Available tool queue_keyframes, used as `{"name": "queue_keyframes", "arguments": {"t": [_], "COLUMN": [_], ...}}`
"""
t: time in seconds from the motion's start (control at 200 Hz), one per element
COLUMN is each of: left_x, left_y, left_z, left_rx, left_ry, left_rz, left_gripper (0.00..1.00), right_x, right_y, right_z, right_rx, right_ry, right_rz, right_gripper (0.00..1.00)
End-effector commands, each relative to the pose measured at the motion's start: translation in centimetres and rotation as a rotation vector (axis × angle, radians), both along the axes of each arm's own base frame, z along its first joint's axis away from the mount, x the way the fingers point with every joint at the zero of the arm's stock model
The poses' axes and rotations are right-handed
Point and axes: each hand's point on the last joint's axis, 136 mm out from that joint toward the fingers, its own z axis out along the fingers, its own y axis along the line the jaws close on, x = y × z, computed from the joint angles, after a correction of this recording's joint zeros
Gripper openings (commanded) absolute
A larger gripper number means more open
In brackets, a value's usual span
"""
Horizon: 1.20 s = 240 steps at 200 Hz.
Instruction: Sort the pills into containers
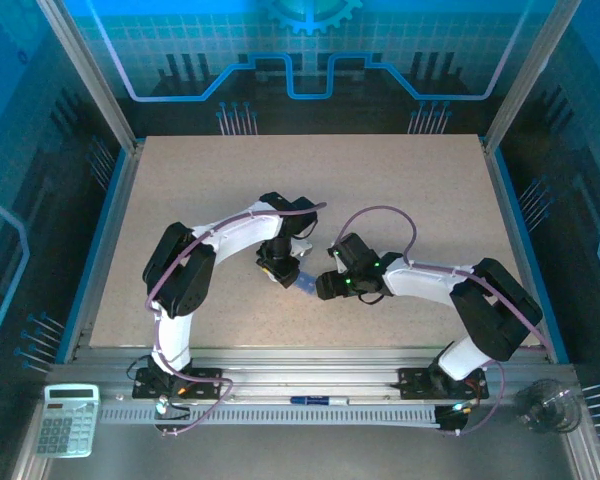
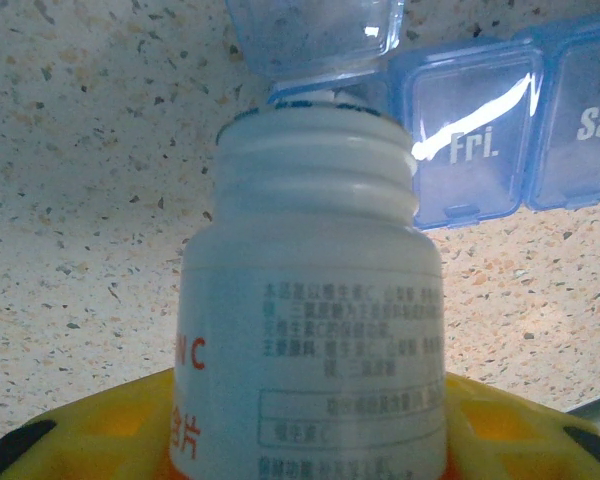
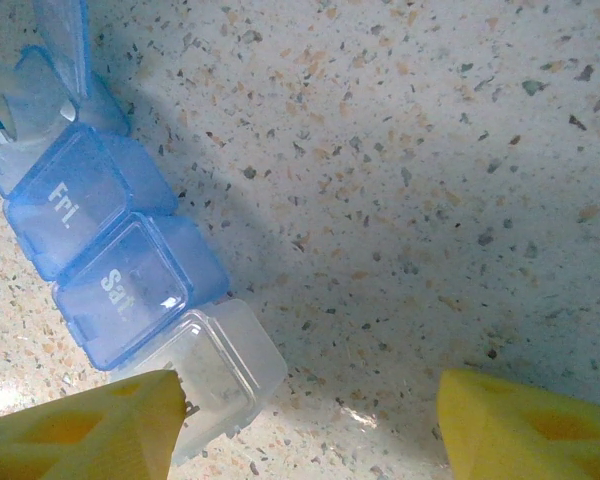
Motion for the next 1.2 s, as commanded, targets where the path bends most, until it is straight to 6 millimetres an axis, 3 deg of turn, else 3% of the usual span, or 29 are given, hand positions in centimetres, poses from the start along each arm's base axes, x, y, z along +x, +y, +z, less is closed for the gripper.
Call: {"name": "queue_keyframes", "arguments": {"t": [0.0, 0.695, 1.196], "left_x": [-1.0, -1.6, -0.8], "left_y": [0.3, 0.2, 0.0], "left_z": [0.1, -0.9, -0.9], "left_rx": [0.004, -0.064, -0.157], "left_ry": [0.029, -0.024, -0.149], "left_rz": [-0.008, 0.061, 0.128], "left_gripper": [0.00, 0.00, 0.00], "right_x": [-2.0, -2.1, -2.1], "right_y": [-0.8, -1.0, -1.1], "right_z": [-2.2, -2.8, -2.7], "right_rx": [-0.062, -0.068, -0.063], "right_ry": [0.068, 0.082, 0.083], "right_rz": [0.012, -0.001, -0.013], "right_gripper": [0.70, 0.69, 0.70]}}
